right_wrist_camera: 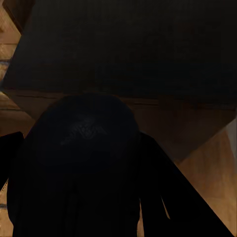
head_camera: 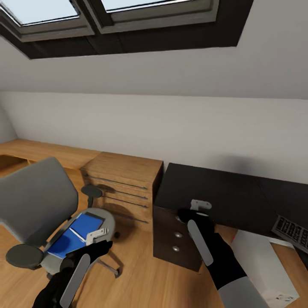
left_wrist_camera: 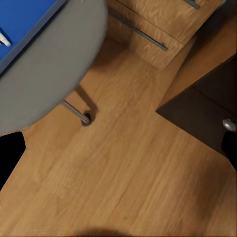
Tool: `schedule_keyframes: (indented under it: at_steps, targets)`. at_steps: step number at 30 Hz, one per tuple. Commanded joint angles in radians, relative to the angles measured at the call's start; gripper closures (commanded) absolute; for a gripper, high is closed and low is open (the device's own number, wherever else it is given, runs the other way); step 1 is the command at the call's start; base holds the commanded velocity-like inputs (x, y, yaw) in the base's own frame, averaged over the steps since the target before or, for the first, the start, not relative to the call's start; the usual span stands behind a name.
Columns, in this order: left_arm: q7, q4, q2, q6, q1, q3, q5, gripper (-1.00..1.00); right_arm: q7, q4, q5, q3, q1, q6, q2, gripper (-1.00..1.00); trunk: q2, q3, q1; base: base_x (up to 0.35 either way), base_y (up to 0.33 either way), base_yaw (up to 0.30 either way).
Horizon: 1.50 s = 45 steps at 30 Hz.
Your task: In the bedroom, organize the workspace by keeping the computer under the desk, ensuring the monitor is on the desk, placing the keyboard on the desk next to the monitor, placing the mouse on the desk next to the keyboard, moving the folder from the swivel chair onto the desk next to the mouse, stacking the notebook on top of the folder with the pen on top of the notebook, and positioning the swivel chair next to the desk.
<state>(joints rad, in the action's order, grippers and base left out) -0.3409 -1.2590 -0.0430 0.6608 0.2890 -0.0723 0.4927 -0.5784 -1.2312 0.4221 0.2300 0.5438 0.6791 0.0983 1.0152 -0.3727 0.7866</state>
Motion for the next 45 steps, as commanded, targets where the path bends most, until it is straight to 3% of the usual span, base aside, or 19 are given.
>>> schedule_keyframes:
  at_steps: [1,18,24,34,41,45]
  targets:
    - [-0.01,0.002,0.001,0.002,0.001,-0.009,0.01,-1.0,-0.013,0.0,0.014,0.001,0.001,-0.001,0.0,1.0,0.001,-0.002,0.001,0.327,0.078,0.184]
    - [-0.009,0.024,0.009,0.002,0.001,-0.024,0.011,-1.0,-0.008,0.117,0.013,0.003,0.001,-0.057,0.001,1.0,0.001,-0.005,0.001,0.327,0.063,0.024]
    - [-0.009,0.027,0.03,0.002,0.001,-0.024,0.01,-1.0,-0.007,0.177,0.012,0.002,0.001,-0.104,0.002,1.0,0.001,-0.005,0.001,0.327,0.003,0.0]
    - [-0.009,0.027,0.035,0.002,0.001,-0.024,0.01,-1.0,-0.006,0.236,0.013,0.004,0.003,-0.123,0.004,1.0,0.001,-0.005,0.001,0.314,0.0,0.0]
    - [-0.007,0.027,0.035,0.002,0.001,-0.024,0.009,-1.0,-0.006,0.278,0.014,0.006,0.004,-0.142,0.008,1.0,0.001,-0.005,0.001,0.064,0.0,0.0]
    - [-0.005,0.026,0.035,0.002,0.001,-0.024,0.009,-1.0,0.008,0.352,0.014,0.008,0.008,-0.146,0.017,1.0,0.001,-0.005,0.001,0.006,0.0,0.0]
